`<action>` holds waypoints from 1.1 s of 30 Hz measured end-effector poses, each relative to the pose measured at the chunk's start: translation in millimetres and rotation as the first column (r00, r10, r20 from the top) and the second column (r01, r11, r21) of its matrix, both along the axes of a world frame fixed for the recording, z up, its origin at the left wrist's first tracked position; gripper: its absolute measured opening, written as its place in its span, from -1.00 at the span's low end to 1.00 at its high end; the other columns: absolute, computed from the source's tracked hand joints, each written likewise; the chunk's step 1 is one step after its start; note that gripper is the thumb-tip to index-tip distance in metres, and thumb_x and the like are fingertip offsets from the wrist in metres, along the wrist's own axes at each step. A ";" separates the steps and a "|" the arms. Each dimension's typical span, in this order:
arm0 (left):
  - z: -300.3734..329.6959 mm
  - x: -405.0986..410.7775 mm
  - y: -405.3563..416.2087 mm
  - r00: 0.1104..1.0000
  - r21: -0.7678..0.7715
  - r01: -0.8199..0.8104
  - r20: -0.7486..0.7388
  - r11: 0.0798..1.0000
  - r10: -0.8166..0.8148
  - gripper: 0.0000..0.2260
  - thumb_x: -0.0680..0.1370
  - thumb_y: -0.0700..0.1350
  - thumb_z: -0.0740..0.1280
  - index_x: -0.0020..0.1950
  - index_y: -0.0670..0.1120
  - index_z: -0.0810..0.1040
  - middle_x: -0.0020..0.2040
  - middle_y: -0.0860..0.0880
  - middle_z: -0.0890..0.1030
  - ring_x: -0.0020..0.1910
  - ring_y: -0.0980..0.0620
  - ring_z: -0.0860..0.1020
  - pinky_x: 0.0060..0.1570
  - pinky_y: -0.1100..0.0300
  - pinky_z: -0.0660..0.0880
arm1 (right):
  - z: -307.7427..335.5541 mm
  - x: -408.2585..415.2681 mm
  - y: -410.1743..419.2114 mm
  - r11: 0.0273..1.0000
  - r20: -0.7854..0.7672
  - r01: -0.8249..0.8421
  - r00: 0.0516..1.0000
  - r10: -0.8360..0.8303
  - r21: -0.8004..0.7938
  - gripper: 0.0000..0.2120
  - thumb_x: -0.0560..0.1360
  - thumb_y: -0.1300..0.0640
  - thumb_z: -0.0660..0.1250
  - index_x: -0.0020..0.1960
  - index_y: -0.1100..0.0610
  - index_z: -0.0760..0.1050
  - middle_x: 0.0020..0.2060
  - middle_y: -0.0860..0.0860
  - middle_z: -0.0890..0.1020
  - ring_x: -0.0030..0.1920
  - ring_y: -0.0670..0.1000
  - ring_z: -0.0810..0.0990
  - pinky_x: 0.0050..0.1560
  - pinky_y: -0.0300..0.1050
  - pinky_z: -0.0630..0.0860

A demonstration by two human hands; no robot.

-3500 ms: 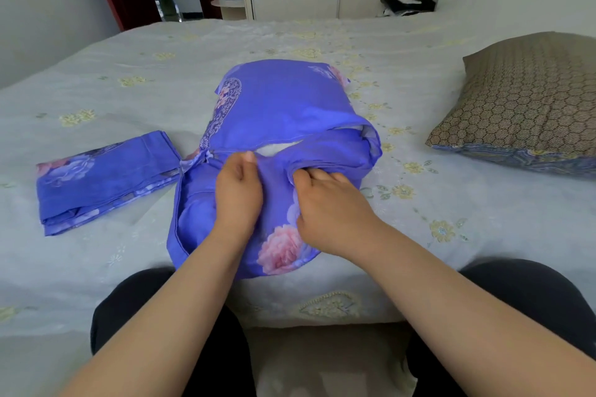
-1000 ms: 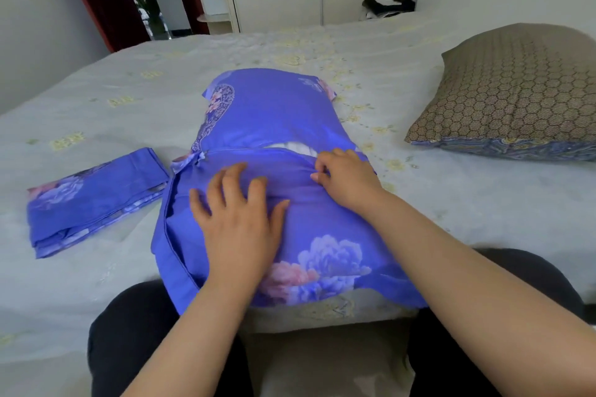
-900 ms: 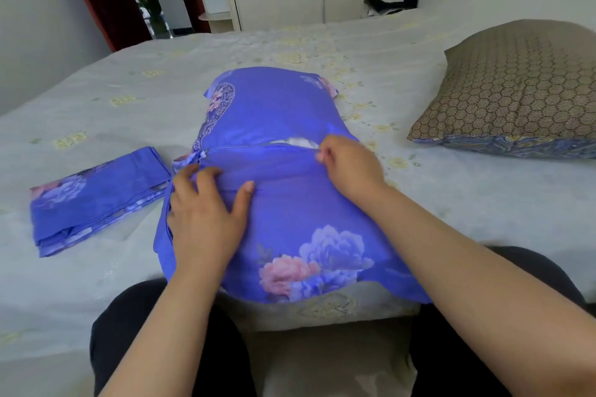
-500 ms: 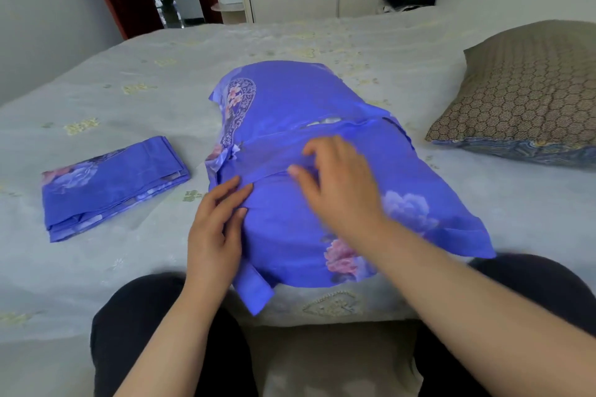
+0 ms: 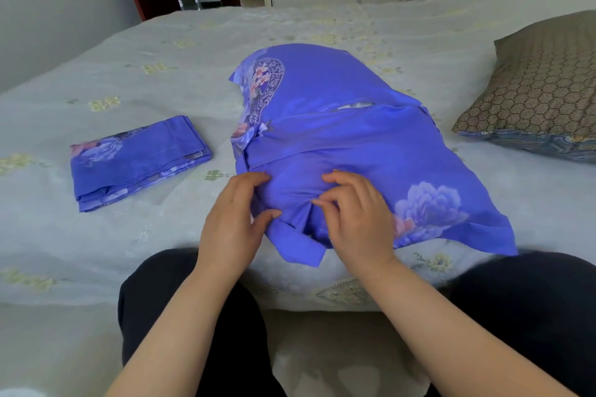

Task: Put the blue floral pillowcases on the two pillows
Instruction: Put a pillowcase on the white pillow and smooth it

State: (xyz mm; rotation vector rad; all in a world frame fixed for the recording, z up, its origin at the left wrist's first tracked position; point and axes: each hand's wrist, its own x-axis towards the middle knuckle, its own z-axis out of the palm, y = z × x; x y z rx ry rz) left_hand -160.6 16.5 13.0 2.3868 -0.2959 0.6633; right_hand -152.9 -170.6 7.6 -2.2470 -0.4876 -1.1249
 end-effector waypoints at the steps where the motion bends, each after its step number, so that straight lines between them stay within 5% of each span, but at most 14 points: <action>1: -2.8 0.4 1.7 0.999 0.080 -0.034 -0.033 0.996 0.036 -0.54 0.41 -0.16 0.46 0.23 0.04 0.36 0.16 0.09 0.44 0.02 0.07 0.51 -0.09 0.17 0.47 | 5.6 -2.4 1.7 1.000 -0.032 0.000 0.999 0.001 0.031 -0.78 0.55 0.04 0.22 -0.16 0.16 0.52 -0.04 0.05 0.65 -0.01 0.04 0.57 -0.04 -0.11 0.47; 4: -7.1 -0.4 6.7 0.978 0.249 -0.147 -0.110 0.957 0.179 -0.62 0.40 -0.24 0.37 0.15 -0.01 0.37 0.08 -0.02 0.48 -0.08 -0.14 0.55 -0.20 -0.01 0.49 | 20.9 -9.1 6.5 0.999 -0.092 0.028 0.995 -0.026 0.022 -0.89 0.54 0.00 0.17 -0.07 0.04 0.36 -0.12 -0.02 0.67 -0.14 0.06 0.63 -0.23 -0.10 0.49; 8: 5.2 -21.6 -1.2 0.992 0.070 -0.072 0.105 0.995 0.064 -0.82 0.50 -0.10 0.23 0.07 -0.05 0.53 0.02 0.03 0.55 -0.02 -0.01 0.50 -0.04 0.07 0.42 | 38.2 -13.3 14.9 0.997 -0.124 0.069 0.990 -0.073 -0.036 -0.88 0.51 0.08 0.22 -0.14 0.12 0.42 -0.37 -0.01 0.58 -0.38 0.12 0.51 -0.35 -0.15 0.09; 11: 8.8 -38.0 -11.5 0.980 0.182 0.061 0.177 0.981 -0.094 -0.74 0.56 0.02 0.13 -0.09 -0.02 0.59 -0.14 0.10 0.58 -0.12 0.01 0.48 -0.10 0.06 0.36 | 42.0 -6.7 20.1 0.998 -0.214 0.043 0.975 -0.052 -0.045 -0.94 0.48 0.22 0.24 -0.09 0.16 0.48 -0.29 0.02 0.62 -0.31 0.15 0.54 -0.27 -0.13 0.19; 15: -12.9 -39.3 -11.7 0.992 0.339 -0.044 0.123 0.940 0.002 -0.63 0.55 0.20 0.12 -0.19 0.03 0.59 -0.40 0.11 0.51 -0.30 0.00 0.45 -0.23 0.12 0.34 | 41.8 3.0 23.4 0.970 -0.346 -0.102 0.938 0.020 -0.221 -0.78 0.55 0.12 0.08 -0.02 0.13 0.49 -0.18 0.02 0.63 -0.16 0.16 0.56 -0.13 -0.06 0.19; 20: -37.7 -49.0 -25.7 0.983 0.291 -0.146 0.148 0.945 0.107 -0.76 0.53 0.08 0.26 0.03 0.01 0.64 -0.05 0.13 0.65 -0.13 -0.03 0.50 -0.18 0.10 0.37 | 63.7 4.4 16.4 0.907 -0.516 -0.273 0.854 0.074 -0.321 -0.73 0.52 -0.03 0.30 0.12 0.12 0.49 0.04 0.01 0.60 0.08 0.08 0.51 0.03 -0.17 0.26; 23: -44.4 -52.5 -43.2 0.993 0.194 -0.116 0.035 0.974 0.112 -0.65 0.53 0.08 0.22 0.24 -0.01 0.56 0.20 0.12 0.59 0.17 -0.02 0.48 0.07 0.06 0.42 | 69.2 2.7 14.7 0.871 -0.410 -0.166 0.911 -0.044 -0.462 -0.82 0.46 0.08 0.40 -0.02 0.15 0.52 -0.07 0.08 0.53 0.00 0.16 0.50 -0.10 -0.06 0.37; 25: -45.7 -52.3 -54.8 0.995 0.136 -0.072 -0.052 0.988 0.080 -0.53 0.55 0.13 0.13 0.41 -0.03 0.40 0.39 0.09 0.43 0.39 0.00 0.28 0.30 0.07 0.27 | 68.5 1.3 19.4 0.906 -0.287 -0.048 0.954 -0.082 -0.420 -0.84 0.32 0.22 0.47 -0.18 0.17 0.51 -0.19 0.09 0.51 -0.15 0.18 0.51 -0.27 -0.10 0.38; 29: -41.4 -36.7 -64.1 0.993 0.041 -0.061 -0.101 0.997 0.065 -0.37 0.54 0.17 -0.02 0.55 -0.10 0.07 0.56 0.03 -0.01 0.52 0.08 -0.23 0.48 0.05 -0.04 | 68.3 -4.8 37.9 0.948 -0.117 0.004 0.992 -0.043 -0.318 -0.93 0.33 0.20 0.33 -0.19 0.16 0.49 -0.23 0.05 0.59 -0.21 0.15 0.54 -0.26 -0.15 0.30; 33: -25.7 -0.8 -50.9 0.996 0.099 -0.087 0.007 0.991 0.087 -0.40 0.58 0.16 -0.15 0.51 -0.14 -0.14 0.52 -0.05 -0.05 0.51 0.02 -0.20 0.47 -0.03 -0.04 | 73.9 -2.1 37.8 0.970 -0.117 -0.007 0.993 -0.023 -0.243 -0.76 0.49 0.03 0.18 -0.16 0.16 0.52 -0.27 0.04 0.65 -0.23 0.13 0.61 -0.34 -0.07 0.51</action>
